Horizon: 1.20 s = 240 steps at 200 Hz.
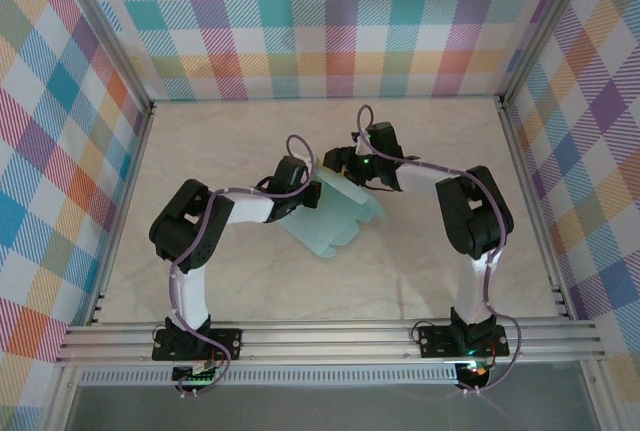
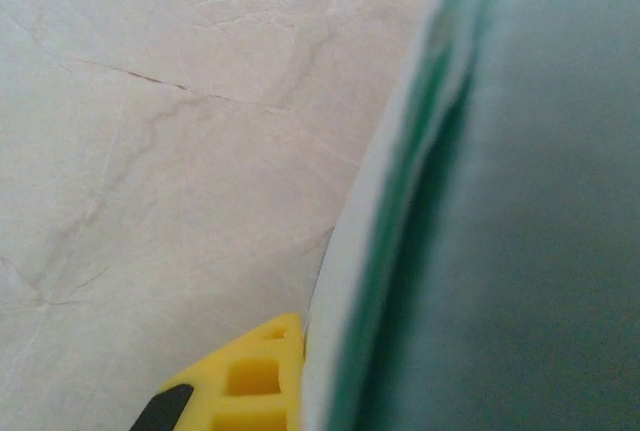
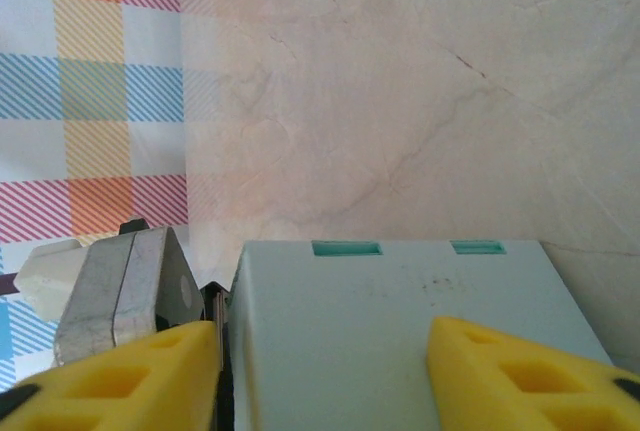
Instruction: Fold the paper box
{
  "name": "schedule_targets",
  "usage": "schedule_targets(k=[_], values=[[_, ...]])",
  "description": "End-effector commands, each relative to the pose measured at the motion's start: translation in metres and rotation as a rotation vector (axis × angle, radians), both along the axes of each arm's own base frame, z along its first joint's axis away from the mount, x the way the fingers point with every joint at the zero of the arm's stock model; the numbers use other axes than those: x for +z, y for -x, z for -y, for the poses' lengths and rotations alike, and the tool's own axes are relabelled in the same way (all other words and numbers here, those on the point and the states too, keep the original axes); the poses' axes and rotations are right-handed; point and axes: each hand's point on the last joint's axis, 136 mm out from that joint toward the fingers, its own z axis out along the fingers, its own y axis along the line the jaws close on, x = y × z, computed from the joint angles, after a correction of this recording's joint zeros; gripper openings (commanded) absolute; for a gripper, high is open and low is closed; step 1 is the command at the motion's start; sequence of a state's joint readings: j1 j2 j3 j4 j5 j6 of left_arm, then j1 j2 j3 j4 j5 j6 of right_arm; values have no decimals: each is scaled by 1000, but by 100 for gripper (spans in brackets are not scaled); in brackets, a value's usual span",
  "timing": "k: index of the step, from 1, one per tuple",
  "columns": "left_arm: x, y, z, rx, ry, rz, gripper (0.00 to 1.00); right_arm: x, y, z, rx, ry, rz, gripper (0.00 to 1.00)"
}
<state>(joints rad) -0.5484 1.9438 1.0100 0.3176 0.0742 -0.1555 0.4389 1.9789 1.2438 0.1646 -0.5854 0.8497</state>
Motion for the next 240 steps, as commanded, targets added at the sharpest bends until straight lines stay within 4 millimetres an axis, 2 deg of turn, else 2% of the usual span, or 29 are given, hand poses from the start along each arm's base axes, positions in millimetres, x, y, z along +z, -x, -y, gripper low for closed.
schedule_targets(k=[1,33,55,86,99,127,151,186,240], values=[[18,-11,4,11,34,68,0,23,19,0,74,8,-11,68],[25,-8,7,-20,66,80,0,47,-1,28,1,17,56,79],[32,-7,9,-42,89,82,0,64,-10,53,-53,21,98,81],[33,-10,11,-53,136,58,3,83,-11,86,-128,36,158,81],[34,-11,11,-52,154,52,1,90,-10,100,-157,45,186,81],[36,-13,12,-53,164,42,0,97,-4,119,-190,61,219,81],[34,-14,13,-65,156,41,0,96,2,109,-102,53,215,81],[26,-10,7,-96,49,82,0,79,-1,95,-2,125,156,80],[15,2,-1,-103,-84,141,0,44,-1,46,125,93,47,76]])
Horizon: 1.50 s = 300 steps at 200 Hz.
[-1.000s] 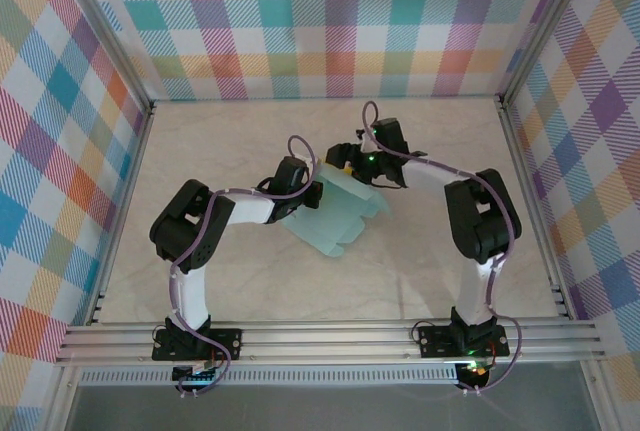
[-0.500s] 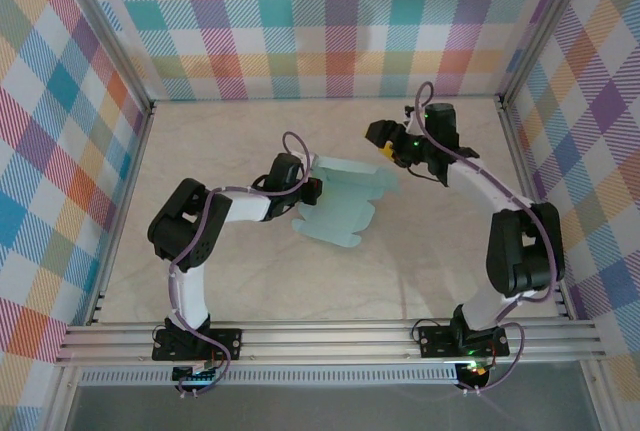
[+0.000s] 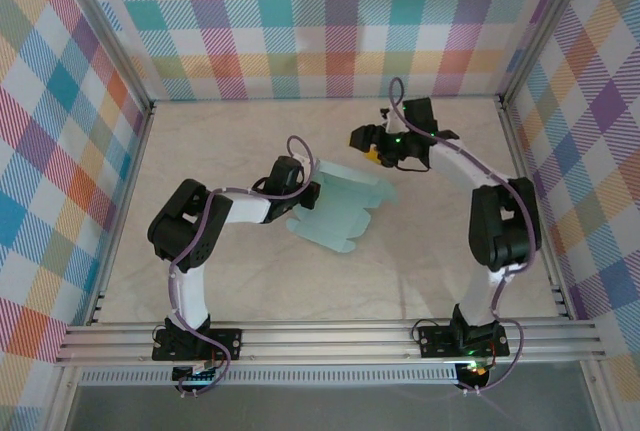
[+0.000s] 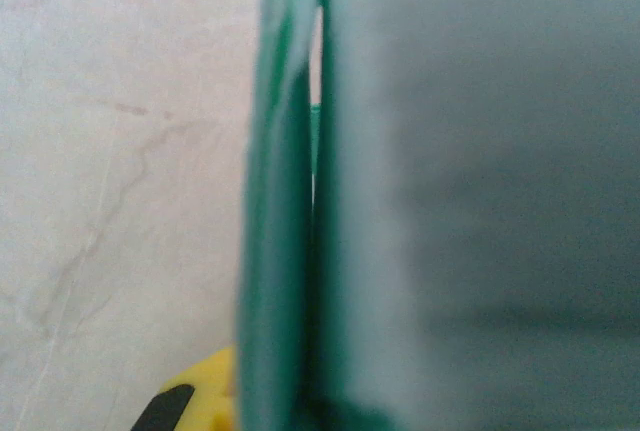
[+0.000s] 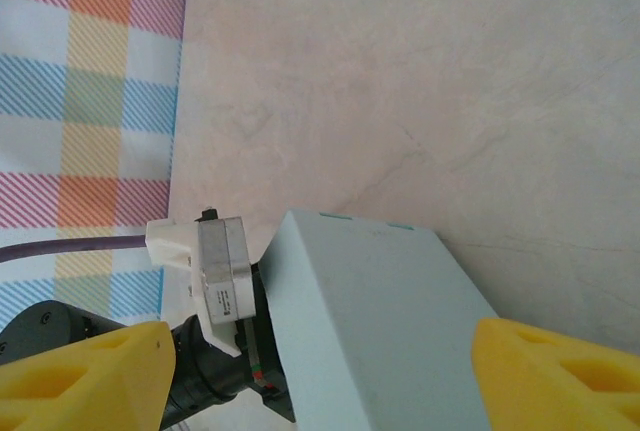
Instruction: Fold the paper box
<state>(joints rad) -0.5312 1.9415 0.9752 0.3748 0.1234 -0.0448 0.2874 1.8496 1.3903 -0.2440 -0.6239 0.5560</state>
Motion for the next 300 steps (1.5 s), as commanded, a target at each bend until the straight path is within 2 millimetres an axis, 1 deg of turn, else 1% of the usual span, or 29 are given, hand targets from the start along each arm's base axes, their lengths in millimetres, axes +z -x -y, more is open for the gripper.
schedule_targets(k=[1,23,51,70,83,108,123,152,192,250,269,300], values=[[15,1,1,-12,-55,84,0,-15,13,-24,99,-14,-65,76],[12,3,3,-7,-92,91,0,-33,19,-42,142,-24,-110,73],[4,5,4,3,-79,77,0,-49,25,-57,185,-36,-151,70],[5,5,5,12,-59,79,0,-58,27,-60,199,-33,-169,67],[6,5,7,12,-43,78,0,-65,27,-59,201,-20,-176,65],[8,6,10,4,-16,75,11,-77,29,-57,202,-3,-199,60],[9,6,10,11,-7,79,14,-82,30,-57,201,0,-208,57],[14,7,6,20,1,95,28,-85,30,-55,197,9,-212,55],[23,6,-8,64,58,113,39,-85,30,-54,197,13,-214,55],[37,2,-22,81,160,149,41,-87,30,-54,199,8,-220,54],[42,1,-23,59,196,163,38,-87,32,-55,206,0,-223,54],[43,1,-17,13,221,147,35,-87,34,-58,215,-29,-237,53]])
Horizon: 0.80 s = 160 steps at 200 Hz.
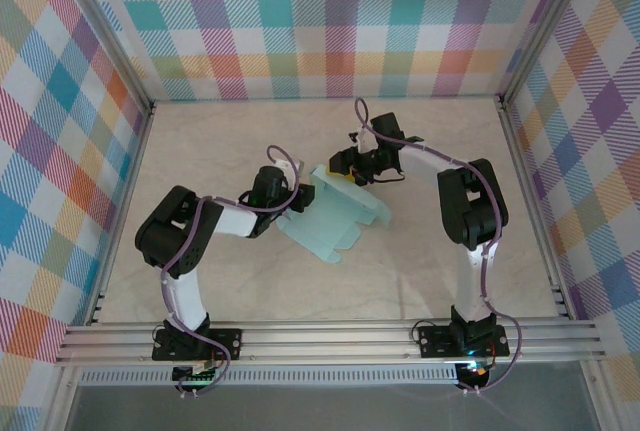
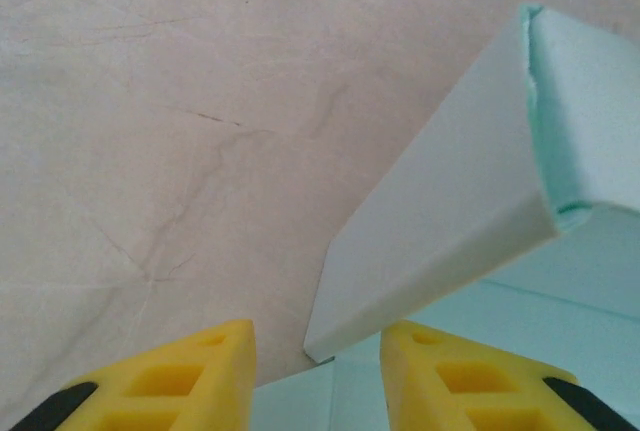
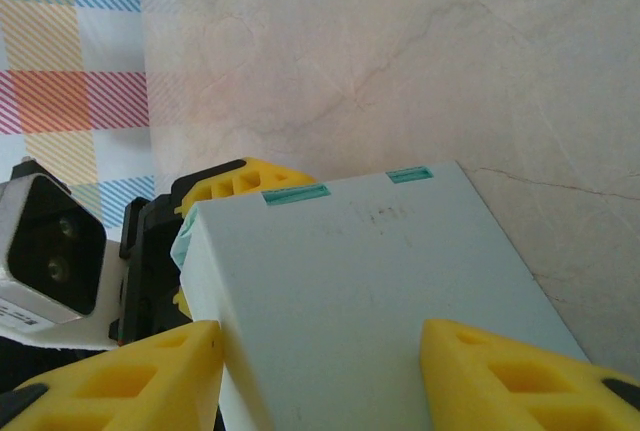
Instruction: Fold the paper box
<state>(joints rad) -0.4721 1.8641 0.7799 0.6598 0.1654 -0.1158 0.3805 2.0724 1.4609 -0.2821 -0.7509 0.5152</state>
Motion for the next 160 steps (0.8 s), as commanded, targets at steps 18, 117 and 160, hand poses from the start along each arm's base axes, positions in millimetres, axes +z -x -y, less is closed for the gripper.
schedule_targets(k=[18,117,160], values=[[22,-5,11,-50,66,43,34,-15,9,-5,25,-26,-73,53],[23,15,13,-75,18,47,24,5,35,-21,176,-139,-85,54],[22,35,1,-33,9,66,24,7,55,-31,244,-143,-97,54]])
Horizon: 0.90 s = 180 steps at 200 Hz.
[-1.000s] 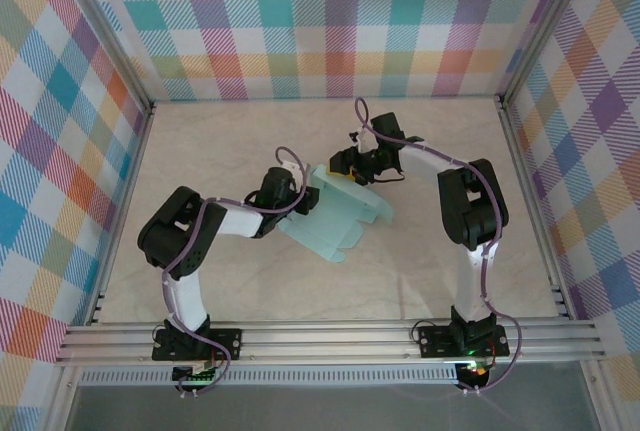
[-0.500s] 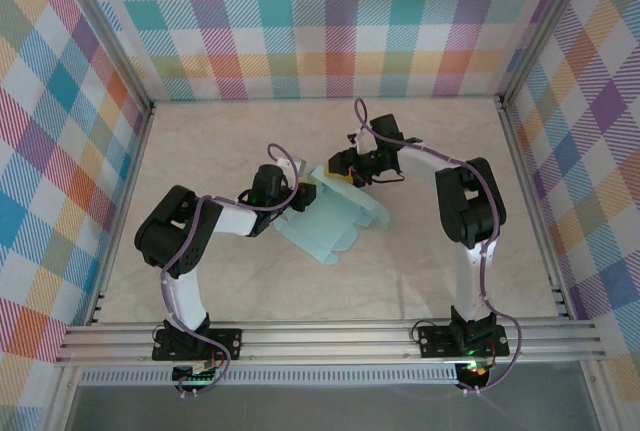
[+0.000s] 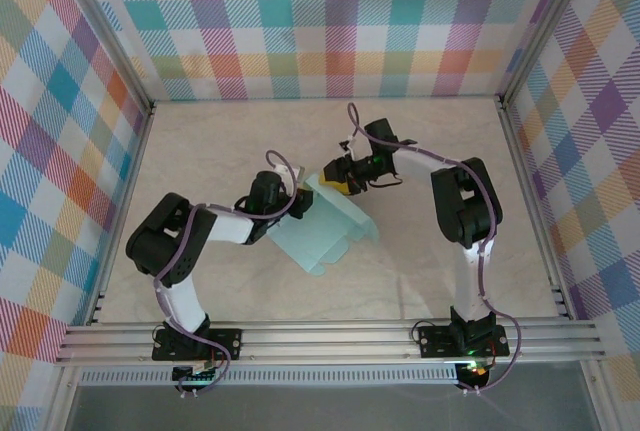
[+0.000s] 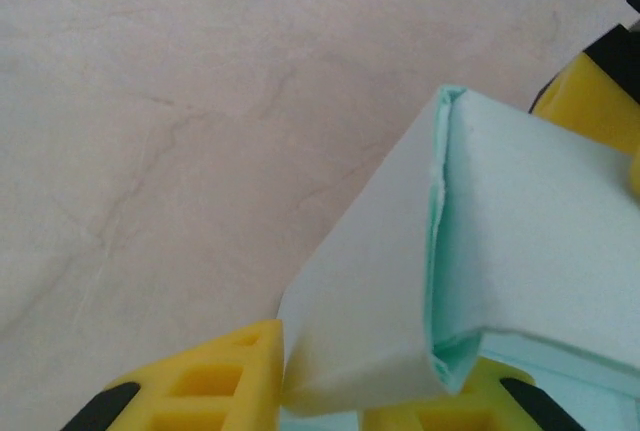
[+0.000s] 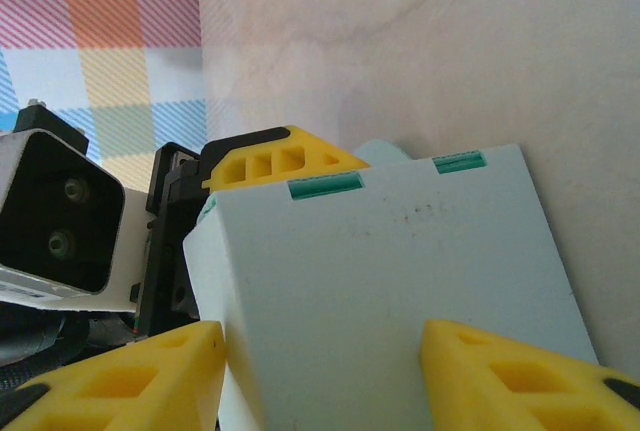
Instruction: Fold the paper box
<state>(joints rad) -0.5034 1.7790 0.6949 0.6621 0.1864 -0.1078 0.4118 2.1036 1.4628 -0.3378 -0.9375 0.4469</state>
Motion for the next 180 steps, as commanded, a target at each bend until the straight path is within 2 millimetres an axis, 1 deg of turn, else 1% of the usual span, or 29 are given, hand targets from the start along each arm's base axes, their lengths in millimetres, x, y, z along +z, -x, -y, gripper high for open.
schedule_targets(k=[1,36,57,88,127,163,180], values=[[16,7,-5,21,6,64,24,4,18,-10,83,-29,-14,54],[15,25,-13,36,-5,67,24,8,31,-16,123,-35,-15,55],[14,31,-16,43,-27,78,23,7,37,-19,145,-34,-20,55],[11,34,-15,36,-45,94,24,7,39,-23,151,-42,-29,55],[0,33,-12,30,-41,102,24,8,41,-23,149,-33,-31,55],[0,31,-7,13,-24,118,24,7,43,-21,151,-19,-32,55],[1,31,-4,-1,-19,120,26,6,44,-21,152,-19,-35,55]])
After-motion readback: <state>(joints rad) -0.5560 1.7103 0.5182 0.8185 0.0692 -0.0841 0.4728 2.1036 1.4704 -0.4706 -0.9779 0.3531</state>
